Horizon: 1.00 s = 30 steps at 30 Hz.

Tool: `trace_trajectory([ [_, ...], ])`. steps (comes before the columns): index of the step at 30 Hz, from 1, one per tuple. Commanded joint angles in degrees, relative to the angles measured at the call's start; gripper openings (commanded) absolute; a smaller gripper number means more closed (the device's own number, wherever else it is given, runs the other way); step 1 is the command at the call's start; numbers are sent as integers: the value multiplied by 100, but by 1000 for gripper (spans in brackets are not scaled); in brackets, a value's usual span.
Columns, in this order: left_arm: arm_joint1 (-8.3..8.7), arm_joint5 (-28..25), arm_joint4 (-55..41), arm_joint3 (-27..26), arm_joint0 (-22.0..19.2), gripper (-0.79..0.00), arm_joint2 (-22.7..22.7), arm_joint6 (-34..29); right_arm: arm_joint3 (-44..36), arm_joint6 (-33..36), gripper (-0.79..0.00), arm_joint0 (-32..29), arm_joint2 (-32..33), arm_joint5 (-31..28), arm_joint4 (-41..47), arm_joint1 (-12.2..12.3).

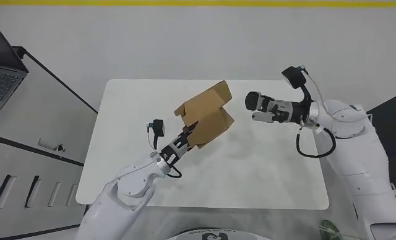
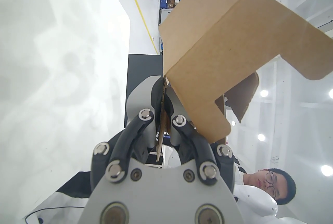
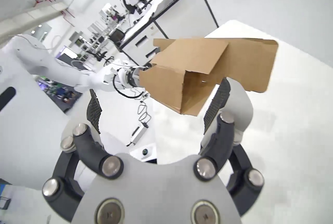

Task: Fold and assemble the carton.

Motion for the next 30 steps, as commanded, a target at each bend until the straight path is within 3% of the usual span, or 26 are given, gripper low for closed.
trace_trajectory([
  [1, -9, 49, -91, 2, -11, -785, 9, -7, 137, 155, 0, 175, -163, 156, 279, 10],
  [4, -14, 94, 130, -10, -58, -785, 16, 78, 331, 605, 0, 445, -472, 606, 698, 22],
  [13, -18, 91, 254, 4, -74, -785, 40, 94, 411, 413, 0, 376, -586, 753, 577, 3],
  [22, -43, 248, 125, -13, -49, -785, 45, 63, 939, 687, 0, 832, -1114, 846, 1313, -154],
  [24, -46, 254, 91, -22, -30, -785, 38, 46, 1046, 724, -89, 916, -1215, 832, 1345, -187],
  [26, -49, 253, 60, -24, -17, -785, 23, 33, 1145, 738, -123, 986, -1307, 807, 1343, -217],
  [30, -59, 248, -108, -2, -3, -785, -6, -25, 1308, 741, -117, 1083, -1464, 743, 1289, -269],
])
